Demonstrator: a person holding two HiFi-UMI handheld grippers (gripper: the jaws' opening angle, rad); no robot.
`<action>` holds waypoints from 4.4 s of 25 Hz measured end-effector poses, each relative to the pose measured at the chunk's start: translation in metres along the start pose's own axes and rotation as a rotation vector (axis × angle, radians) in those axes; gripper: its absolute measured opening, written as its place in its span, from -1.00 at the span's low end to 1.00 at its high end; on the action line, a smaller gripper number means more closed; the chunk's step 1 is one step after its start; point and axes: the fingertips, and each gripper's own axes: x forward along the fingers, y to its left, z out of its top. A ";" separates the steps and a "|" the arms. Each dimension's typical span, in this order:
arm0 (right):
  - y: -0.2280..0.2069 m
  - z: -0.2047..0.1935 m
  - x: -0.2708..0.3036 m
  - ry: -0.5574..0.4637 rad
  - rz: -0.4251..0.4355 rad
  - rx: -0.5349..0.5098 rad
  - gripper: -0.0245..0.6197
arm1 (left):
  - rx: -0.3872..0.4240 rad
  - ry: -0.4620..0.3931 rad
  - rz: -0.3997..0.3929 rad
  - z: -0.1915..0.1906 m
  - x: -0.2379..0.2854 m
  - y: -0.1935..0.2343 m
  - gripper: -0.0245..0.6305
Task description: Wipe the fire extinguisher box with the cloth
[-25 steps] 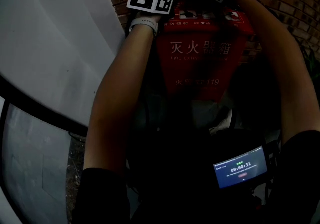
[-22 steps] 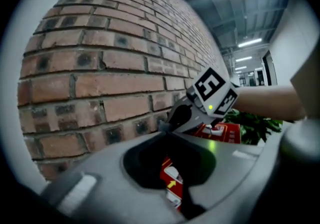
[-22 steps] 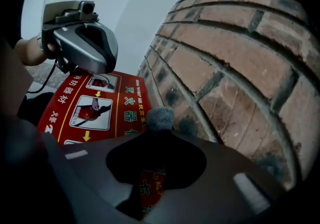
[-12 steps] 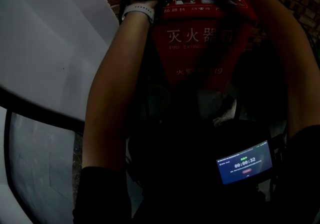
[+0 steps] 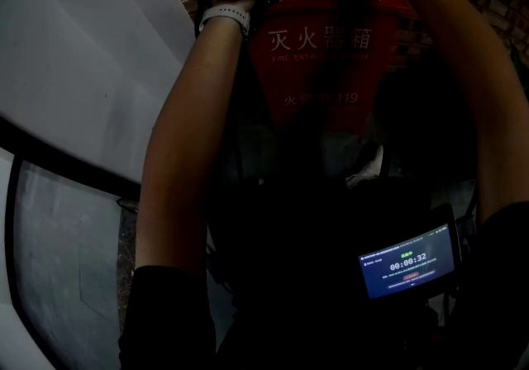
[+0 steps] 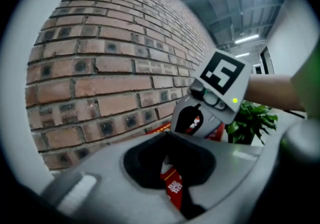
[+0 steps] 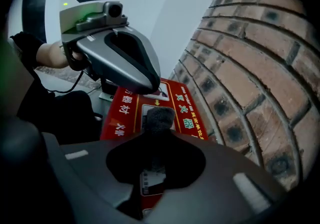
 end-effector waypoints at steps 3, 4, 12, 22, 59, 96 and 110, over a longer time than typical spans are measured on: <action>0.022 0.005 -0.012 0.009 0.002 -0.019 -0.76 | -0.015 0.000 0.002 -0.006 -0.007 -0.006 -0.92; 0.034 0.010 -0.021 0.011 0.001 -0.027 -0.76 | -0.017 -0.002 0.002 -0.008 -0.010 -0.008 -0.92; 0.086 0.027 -0.052 0.027 0.025 -0.074 -0.76 | -0.004 -0.027 0.005 -0.010 -0.023 -0.029 -0.92; 0.098 0.000 -0.035 0.114 0.129 -0.101 -0.75 | 0.039 -0.235 0.205 0.009 -0.047 -0.031 -0.92; -0.082 -0.059 -0.013 0.233 -0.339 -0.095 -0.75 | 0.162 -0.332 0.280 0.062 -0.011 -0.012 -0.92; 0.079 -0.043 -0.058 0.209 -0.164 -0.267 -0.75 | 0.131 -0.289 0.262 0.022 -0.037 -0.092 -0.92; -0.022 -0.061 -0.081 0.361 -0.620 -0.525 -0.75 | 0.090 -0.295 0.278 0.047 -0.019 -0.067 -0.92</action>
